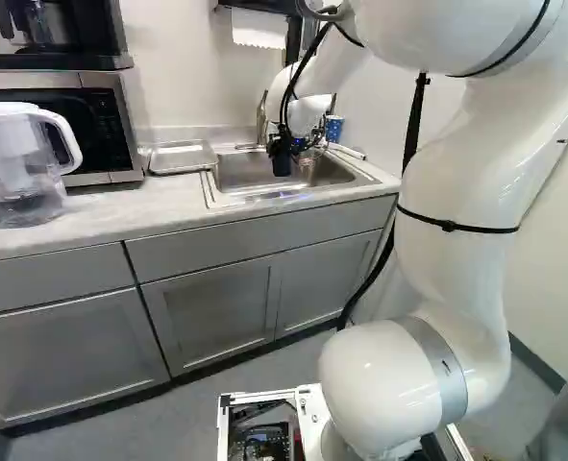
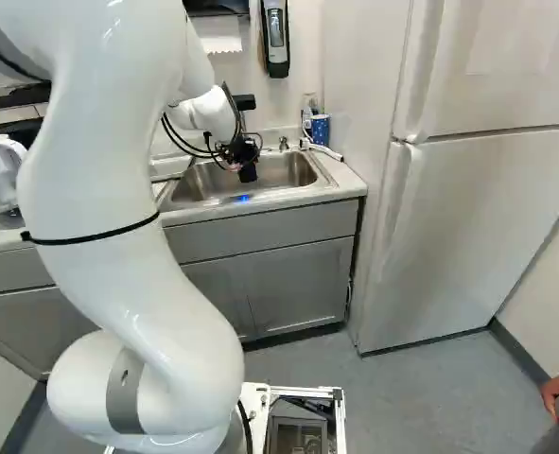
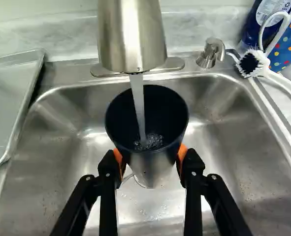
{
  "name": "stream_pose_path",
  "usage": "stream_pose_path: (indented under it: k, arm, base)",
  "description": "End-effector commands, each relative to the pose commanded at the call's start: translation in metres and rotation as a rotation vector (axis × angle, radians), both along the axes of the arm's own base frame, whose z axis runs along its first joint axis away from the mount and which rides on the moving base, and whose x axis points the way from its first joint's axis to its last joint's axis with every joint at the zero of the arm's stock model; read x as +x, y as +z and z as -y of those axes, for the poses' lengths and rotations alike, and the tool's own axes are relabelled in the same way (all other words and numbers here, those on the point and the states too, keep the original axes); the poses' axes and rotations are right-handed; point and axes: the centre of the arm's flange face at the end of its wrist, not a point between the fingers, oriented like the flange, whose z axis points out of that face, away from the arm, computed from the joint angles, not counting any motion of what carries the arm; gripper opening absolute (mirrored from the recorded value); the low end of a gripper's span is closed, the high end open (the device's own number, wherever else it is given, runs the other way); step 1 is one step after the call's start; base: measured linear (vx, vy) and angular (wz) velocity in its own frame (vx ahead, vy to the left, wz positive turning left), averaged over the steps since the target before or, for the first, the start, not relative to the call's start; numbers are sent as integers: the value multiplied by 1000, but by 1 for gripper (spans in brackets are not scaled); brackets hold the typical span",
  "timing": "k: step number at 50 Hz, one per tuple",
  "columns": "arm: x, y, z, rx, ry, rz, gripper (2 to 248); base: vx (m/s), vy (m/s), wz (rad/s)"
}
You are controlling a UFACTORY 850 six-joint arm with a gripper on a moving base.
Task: Rinse the cup and place it in the tray
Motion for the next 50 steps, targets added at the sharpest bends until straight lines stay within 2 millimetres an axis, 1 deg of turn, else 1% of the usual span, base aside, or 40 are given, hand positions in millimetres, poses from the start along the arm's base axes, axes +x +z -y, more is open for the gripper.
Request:
stream_pose_path:
  k: [50]
  arm:
    - [0, 0, 0, 0, 0, 0, 121]
  base:
    - [0, 0, 0]
